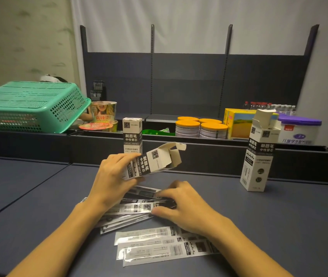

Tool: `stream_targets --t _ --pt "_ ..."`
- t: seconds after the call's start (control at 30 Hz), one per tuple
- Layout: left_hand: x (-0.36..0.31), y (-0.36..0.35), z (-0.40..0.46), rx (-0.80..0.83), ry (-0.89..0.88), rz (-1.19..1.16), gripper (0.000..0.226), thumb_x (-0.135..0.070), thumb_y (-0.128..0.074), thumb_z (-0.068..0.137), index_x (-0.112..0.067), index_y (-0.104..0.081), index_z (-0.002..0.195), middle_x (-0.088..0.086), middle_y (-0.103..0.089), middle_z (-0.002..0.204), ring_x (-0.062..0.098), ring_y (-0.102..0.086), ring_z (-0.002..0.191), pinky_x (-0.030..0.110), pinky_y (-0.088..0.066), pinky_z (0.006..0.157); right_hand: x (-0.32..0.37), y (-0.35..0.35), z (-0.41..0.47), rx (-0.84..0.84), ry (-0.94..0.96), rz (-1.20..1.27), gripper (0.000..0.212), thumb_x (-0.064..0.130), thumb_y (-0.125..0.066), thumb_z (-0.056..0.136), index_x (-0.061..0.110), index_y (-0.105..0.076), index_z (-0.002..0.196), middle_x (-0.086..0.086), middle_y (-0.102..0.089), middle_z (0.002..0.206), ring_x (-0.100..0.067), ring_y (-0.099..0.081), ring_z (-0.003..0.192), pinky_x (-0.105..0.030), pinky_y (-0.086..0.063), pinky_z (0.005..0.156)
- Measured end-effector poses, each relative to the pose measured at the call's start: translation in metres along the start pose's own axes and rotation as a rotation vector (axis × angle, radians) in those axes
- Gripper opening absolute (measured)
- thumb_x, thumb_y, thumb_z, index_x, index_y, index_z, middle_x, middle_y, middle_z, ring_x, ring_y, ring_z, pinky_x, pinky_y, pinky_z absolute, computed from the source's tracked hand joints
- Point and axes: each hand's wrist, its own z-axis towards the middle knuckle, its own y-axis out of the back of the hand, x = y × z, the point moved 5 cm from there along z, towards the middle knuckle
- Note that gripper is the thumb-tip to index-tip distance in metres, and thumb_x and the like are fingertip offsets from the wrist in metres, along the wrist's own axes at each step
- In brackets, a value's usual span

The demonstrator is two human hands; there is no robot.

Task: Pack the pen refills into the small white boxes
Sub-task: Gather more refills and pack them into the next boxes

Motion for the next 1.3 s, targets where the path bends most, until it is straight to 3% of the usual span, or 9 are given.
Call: stream_targets --t 0.1,0.2,0.33,0.43,0.53,0.7,0.87,1.1,1.3 --pt "0.001 0.0 0.0 0.005 0.006 0.005 0.07 -0.03 -0.086 0.063 -0.021 -0.056 0.125 0.001 -0.064 0.115 0.018 -0.054 0.103 0.041 -0.046 0.081 -0.003 0.0 0.002 -0.003 -0.001 -0.001 0.046 0.06 -0.059 0.084 0.031 -0.064 0.12 0.002 -0.054 0.116 -0.016 -0.041 0.113 -0.036 -0.042 0.095" --pt "0.001 0.002 0.001 0.001 0.012 0.01 0.068 -0.031 -0.086 0.063 -0.019 -0.058 0.124 0.001 -0.065 0.114 0.018 -0.053 0.102 0.04 -0.045 0.081 -0.006 0.01 0.002 -0.069 -0.032 0.108 0.032 0.055 -0.069 0.079 0.03 -0.07 0.1 0.007 -0.058 0.108 -0.01 -0.046 0.107 -0.03 -0.042 0.09" --pt "0.004 0.003 0.0 -0.002 0.02 0.006 0.071 -0.026 -0.087 0.063 -0.019 -0.056 0.126 0.003 -0.065 0.114 0.019 -0.054 0.103 0.043 -0.046 0.081 -0.011 0.036 -0.005 -0.075 -0.107 0.654 0.013 0.026 -0.075 0.083 0.013 -0.072 0.084 0.002 -0.07 0.078 -0.003 -0.06 0.072 -0.018 -0.045 0.064" --pt "0.003 0.003 0.001 -0.007 0.012 -0.001 0.074 -0.023 -0.088 0.063 -0.024 -0.051 0.126 0.004 -0.065 0.113 0.018 -0.052 0.102 0.046 -0.047 0.079 -0.015 0.06 -0.011 -0.181 -0.115 0.981 0.009 0.011 -0.065 0.09 0.003 -0.064 0.087 -0.012 -0.072 0.081 -0.021 -0.067 0.067 -0.023 -0.047 0.05" --pt "0.002 0.004 0.001 -0.019 0.004 -0.002 0.069 -0.027 -0.086 0.065 -0.021 -0.053 0.126 0.005 -0.065 0.113 0.014 -0.05 0.102 0.04 -0.045 0.079 -0.021 0.079 -0.016 -0.356 -0.157 1.158 0.011 0.011 -0.056 0.095 0.001 -0.054 0.091 -0.015 -0.071 0.078 -0.028 -0.068 0.057 -0.025 -0.048 0.039" --pt "0.003 0.006 0.001 -0.038 0.039 0.016 0.071 -0.011 -0.087 0.062 -0.013 -0.057 0.126 0.007 -0.065 0.112 0.018 -0.052 0.1 0.036 -0.037 0.081 -0.036 0.107 -0.027 -0.712 -0.14 1.217 0.013 0.014 -0.053 0.098 0.004 -0.051 0.09 -0.011 -0.069 0.065 -0.023 -0.067 0.05 -0.025 -0.052 0.041" --pt "-0.002 0.007 0.002 -0.057 0.036 0.011 0.069 -0.015 -0.087 0.063 -0.009 -0.057 0.125 0.009 -0.066 0.111 0.016 -0.052 0.098 0.036 -0.038 0.082 -0.044 0.119 -0.036 -0.944 -0.082 1.206 0.012 0.016 -0.051 0.099 0.008 -0.052 0.091 -0.007 -0.069 0.068 -0.022 -0.068 0.053 -0.028 -0.055 0.045" --pt "-0.002 0.005 0.001 -0.024 0.023 0.022 0.069 -0.02 -0.087 0.063 -0.01 -0.058 0.124 0.009 -0.066 0.112 0.022 -0.056 0.099 0.039 -0.044 0.081 -0.037 0.116 -0.035 -0.954 -0.065 1.151 0.013 0.017 -0.05 0.099 0.006 -0.051 0.093 -0.019 -0.065 0.08 -0.023 -0.07 0.056 -0.028 -0.055 0.047" --pt "0.001 0.003 0.0 -0.003 0.011 0.049 0.07 -0.026 -0.087 0.063 -0.014 -0.057 0.126 0.007 -0.065 0.113 0.023 -0.057 0.101 0.038 -0.045 0.08 -0.029 0.11 -0.032 -0.912 -0.066 1.063 0.015 0.015 -0.052 0.098 0.006 -0.053 0.086 -0.017 -0.068 0.075 -0.028 -0.07 0.056 -0.031 -0.056 0.045"
